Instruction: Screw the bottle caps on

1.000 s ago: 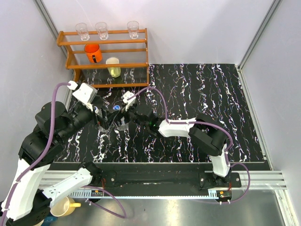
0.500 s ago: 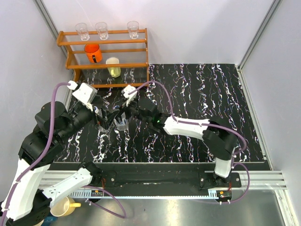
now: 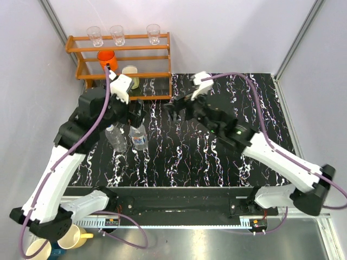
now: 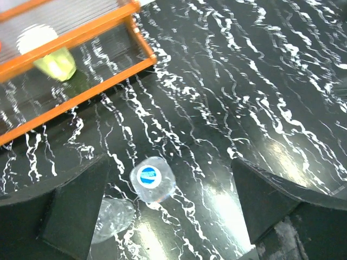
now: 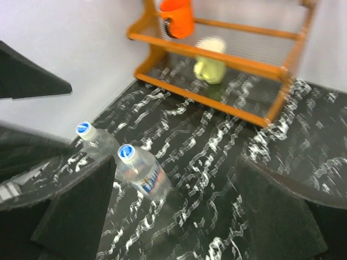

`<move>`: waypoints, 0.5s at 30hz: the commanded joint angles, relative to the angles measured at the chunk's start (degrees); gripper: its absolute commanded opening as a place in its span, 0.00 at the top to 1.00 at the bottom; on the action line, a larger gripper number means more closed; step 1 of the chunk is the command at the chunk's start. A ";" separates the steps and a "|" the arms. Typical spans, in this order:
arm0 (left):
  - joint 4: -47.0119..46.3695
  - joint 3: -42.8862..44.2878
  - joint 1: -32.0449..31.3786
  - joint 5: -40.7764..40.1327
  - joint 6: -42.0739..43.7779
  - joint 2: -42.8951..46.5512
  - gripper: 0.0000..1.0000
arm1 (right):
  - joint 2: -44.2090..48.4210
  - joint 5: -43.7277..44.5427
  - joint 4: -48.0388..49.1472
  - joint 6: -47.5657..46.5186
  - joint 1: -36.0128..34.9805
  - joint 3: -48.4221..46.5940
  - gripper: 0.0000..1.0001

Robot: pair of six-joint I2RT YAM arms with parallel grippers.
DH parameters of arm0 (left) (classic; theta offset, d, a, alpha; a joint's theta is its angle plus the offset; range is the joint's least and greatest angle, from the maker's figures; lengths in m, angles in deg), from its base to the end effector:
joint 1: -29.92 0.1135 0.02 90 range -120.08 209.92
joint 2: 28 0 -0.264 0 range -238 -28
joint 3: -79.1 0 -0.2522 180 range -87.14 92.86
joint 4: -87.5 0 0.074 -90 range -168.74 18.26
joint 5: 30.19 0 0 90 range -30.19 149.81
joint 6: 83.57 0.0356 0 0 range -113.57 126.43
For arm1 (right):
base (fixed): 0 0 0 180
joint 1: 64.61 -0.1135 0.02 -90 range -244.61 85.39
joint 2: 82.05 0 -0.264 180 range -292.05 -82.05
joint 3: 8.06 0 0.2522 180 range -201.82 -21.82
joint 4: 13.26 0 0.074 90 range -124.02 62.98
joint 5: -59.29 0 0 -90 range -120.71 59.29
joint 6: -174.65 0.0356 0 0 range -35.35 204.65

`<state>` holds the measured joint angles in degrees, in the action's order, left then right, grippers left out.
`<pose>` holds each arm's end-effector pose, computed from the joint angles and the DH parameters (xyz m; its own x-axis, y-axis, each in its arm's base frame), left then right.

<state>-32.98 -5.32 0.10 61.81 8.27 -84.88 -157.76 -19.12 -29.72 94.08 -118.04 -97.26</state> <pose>0.1512 -0.0881 0.4533 -0.2913 0.2040 -0.9346 0.5349 0.8447 0.0176 0.1897 0.2438 0.4225 -0.1398 0.0810 -0.9869 -0.6531 0.7415 0.1534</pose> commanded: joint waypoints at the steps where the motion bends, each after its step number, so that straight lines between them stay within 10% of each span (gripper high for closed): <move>1: -6.11 1.41 9.23 6.68 -0.62 -3.66 0.01 | 7.93 6.86 -16.88 4.89 3.50 -0.06 0.00; 15: -15.34 -7.73 21.99 13.73 -1.67 -2.18 0.01 | 7.76 23.65 -46.61 15.88 7.37 -6.92 0.00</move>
<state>-41.81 -11.63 18.76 71.23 7.84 -89.14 -151.90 -0.54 -70.42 105.49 -110.83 -104.19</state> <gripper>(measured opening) 0.987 0.994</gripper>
